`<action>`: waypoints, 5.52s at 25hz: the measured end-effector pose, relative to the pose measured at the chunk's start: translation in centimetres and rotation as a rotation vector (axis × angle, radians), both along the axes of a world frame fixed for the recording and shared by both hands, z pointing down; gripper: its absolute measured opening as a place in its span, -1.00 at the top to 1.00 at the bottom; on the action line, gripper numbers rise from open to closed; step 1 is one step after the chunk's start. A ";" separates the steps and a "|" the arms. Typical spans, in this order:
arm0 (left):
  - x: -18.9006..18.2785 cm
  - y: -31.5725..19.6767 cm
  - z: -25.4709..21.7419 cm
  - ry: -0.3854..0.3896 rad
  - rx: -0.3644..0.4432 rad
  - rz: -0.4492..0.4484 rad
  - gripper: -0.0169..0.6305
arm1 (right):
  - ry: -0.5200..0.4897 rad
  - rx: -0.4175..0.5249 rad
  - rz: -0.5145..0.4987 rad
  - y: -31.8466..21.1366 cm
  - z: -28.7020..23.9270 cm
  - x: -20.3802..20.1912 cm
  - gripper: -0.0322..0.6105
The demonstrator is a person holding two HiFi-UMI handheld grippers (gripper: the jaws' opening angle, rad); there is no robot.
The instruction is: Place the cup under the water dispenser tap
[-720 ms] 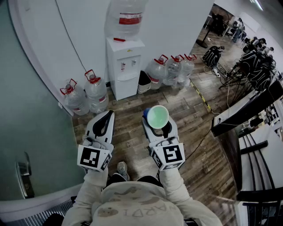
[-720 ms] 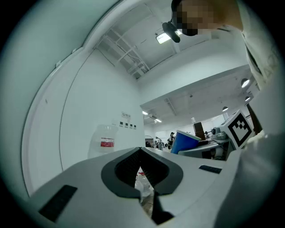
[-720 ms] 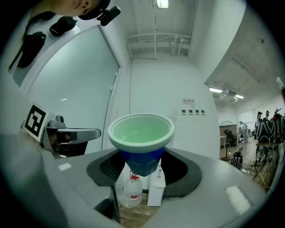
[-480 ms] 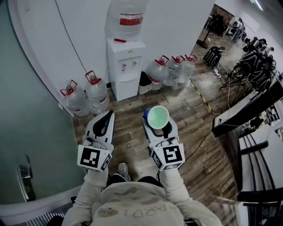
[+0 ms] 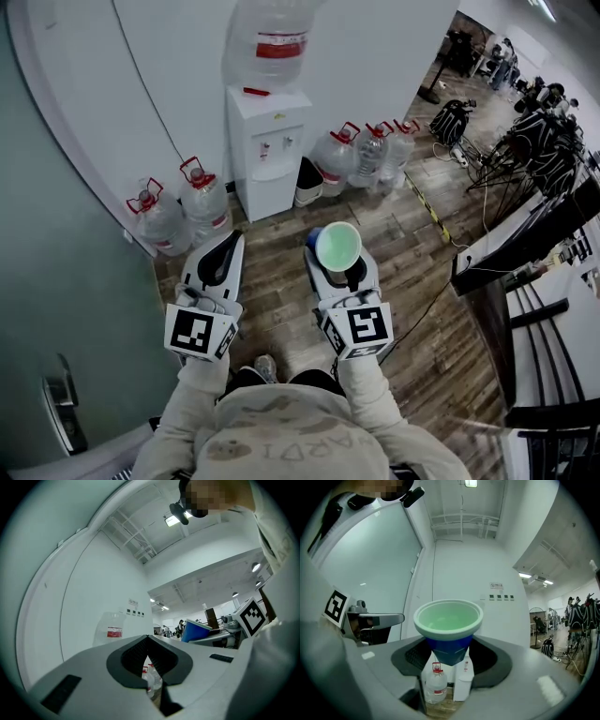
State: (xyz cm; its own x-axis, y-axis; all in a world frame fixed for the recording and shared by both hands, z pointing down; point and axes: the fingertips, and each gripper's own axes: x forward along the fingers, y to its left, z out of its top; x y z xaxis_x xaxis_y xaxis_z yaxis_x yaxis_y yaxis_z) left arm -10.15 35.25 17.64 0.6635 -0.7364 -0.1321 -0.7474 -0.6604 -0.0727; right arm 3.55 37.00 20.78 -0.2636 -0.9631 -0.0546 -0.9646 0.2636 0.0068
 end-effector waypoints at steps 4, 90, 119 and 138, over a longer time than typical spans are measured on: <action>-1.0 -1.6 0.2 0.002 0.003 0.008 0.93 | -0.010 0.012 0.016 -1.4 -0.2 -0.7 0.09; 4.6 -58.9 11.4 -0.013 -0.144 -0.045 0.93 | 0.048 -0.262 -0.113 -60.5 18.1 3.9 0.08; 3.6 -59.1 28.2 -0.039 -0.265 -0.049 0.93 | 0.043 -0.493 -0.125 -62.4 45.9 2.7 0.09; 3.4 -56.8 35.8 -0.065 -0.303 -0.062 0.93 | 0.133 -0.550 -0.167 -66.0 57.4 0.9 0.08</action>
State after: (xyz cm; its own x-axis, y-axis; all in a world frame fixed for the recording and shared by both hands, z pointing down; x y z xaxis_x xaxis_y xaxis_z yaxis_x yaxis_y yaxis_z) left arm -6.75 -21.60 53.39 0.6161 -0.7749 0.1413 -0.7870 -0.6127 0.0717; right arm 4.42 -29.03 78.21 -0.3844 -0.7854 0.4852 -0.9099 0.4110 -0.0557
